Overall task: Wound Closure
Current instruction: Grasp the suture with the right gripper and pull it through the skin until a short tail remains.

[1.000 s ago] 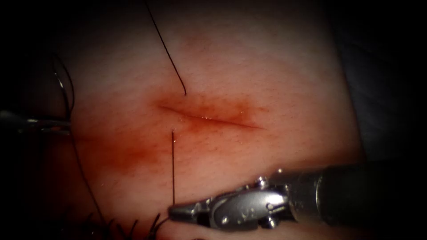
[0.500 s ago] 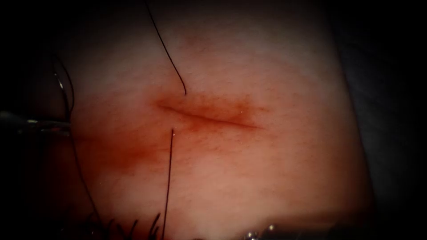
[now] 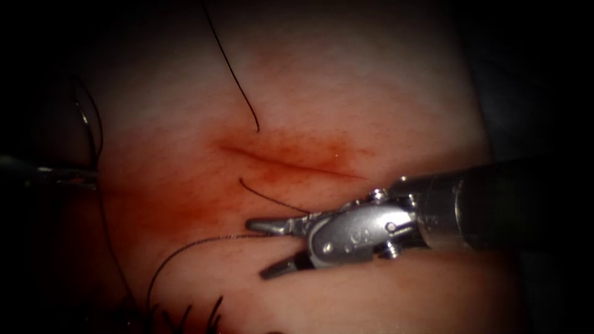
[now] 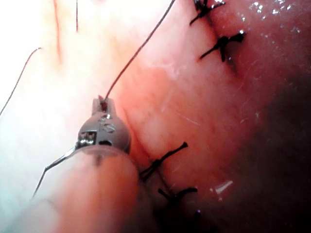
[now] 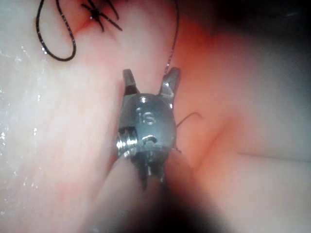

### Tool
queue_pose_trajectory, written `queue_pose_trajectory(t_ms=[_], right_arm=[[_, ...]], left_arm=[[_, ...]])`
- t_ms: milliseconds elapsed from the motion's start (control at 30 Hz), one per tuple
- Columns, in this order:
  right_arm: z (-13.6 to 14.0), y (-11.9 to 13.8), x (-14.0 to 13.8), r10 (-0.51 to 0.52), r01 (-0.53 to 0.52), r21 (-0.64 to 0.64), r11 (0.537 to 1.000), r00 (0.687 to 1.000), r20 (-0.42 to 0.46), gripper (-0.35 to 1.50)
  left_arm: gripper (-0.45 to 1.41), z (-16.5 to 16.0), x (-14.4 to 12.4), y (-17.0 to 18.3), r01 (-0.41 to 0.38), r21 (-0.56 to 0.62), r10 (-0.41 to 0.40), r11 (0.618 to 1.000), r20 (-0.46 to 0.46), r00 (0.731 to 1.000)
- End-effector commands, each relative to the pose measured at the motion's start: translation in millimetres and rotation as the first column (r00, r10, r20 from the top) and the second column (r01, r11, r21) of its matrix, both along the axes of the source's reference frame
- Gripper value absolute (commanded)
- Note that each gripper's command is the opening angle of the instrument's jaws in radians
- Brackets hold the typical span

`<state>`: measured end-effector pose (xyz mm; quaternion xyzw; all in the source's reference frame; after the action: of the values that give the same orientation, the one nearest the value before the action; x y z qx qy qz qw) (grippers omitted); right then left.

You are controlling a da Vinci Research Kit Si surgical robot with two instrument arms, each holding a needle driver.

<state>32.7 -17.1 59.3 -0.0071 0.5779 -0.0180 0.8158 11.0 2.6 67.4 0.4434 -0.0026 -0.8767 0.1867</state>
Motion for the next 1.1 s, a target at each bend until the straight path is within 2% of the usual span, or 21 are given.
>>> queue_pose_trajectory(t_ms=[33, 167, 300, 467, 633, 667, 767, 867, 1000, 1100], right_arm=[[1.0, 0.2, -0.2, 0.009, -0.009, -0.002, 1.000, 1.000, -0.008, 1.46], [-0.2, -0.7, -1.7, 0.009, -0.009, -0.002, 1.000, 0.999, -0.031, 1.46], [-2.6, -2.7, -3.6, 0.006, -0.006, -0.010, 1.000, 0.999, -0.036, 1.45], [-6.7, -4.9, -6.8, 0.013, -0.014, -0.013, 1.000, 0.999, -0.040, 1.45], [-10.4, -6.0, -10.3, 0.026, -0.027, -0.009, 1.000, 0.999, -0.048, 1.48], [-11.8, -6.2, -12.0, 0.023, -0.023, -0.004, 1.000, 0.999, -0.047, 1.48], [-13.3, -5.9, -14.3, 0.026, -0.025, 0.007, 1.000, 0.999, -0.040, 1.48], [-13.7, -4.1, -16.6, 0.065, -0.064, 0.027, 0.998, 0.997, -0.044, 1.48], [-11.9, -0.5, -18.7, 0.100, -0.099, 0.023, 0.995, 0.995, -0.010, 1.48], [-10.1, 0.8, -18.1, 0.130, -0.130, -0.002, 0.991, 0.991, 0.000, 1.48]], left_arm=[[-0.45, 0.7, -0.5, 0.1, 0.000, -0.001, 0.000, 1.000, 0.000, 1.000], [-0.45, 0.7, -0.4, 0.3, 0.000, 0.000, 0.000, 1.000, -0.001, 1.000], [-0.45, 0.9, -0.3, 0.4, -0.001, 0.000, 0.001, 1.000, 0.000, 1.000], [-0.45, 1.0, -0.4, 0.4, 0.000, -0.002, 0.000, 1.000, -0.003, 1.000], [-0.45, 1.0, -0.4, 0.4, 0.002, -0.003, -0.002, 1.000, -0.005, 1.000], [-0.45, 1.0, -0.4, 0.4, 0.002, -0.003, -0.002, 1.000, -0.005, 1.000], [-0.45, 1.0, -0.4, 0.4, 0.002, -0.003, -0.002, 1.000, -0.006, 1.000], [-0.45, 1.0, -0.5, 0.4, 0.002, -0.003, -0.002, 1.000, -0.006, 1.000], [-0.45, 0.9, -0.4, 0.3, 0.002, -0.004, -0.002, 1.000, -0.006, 1.000], [-0.45, 1.0, -0.5, 0.3, 0.003, -0.004, -0.003, 1.000, -0.007, 1.000]])
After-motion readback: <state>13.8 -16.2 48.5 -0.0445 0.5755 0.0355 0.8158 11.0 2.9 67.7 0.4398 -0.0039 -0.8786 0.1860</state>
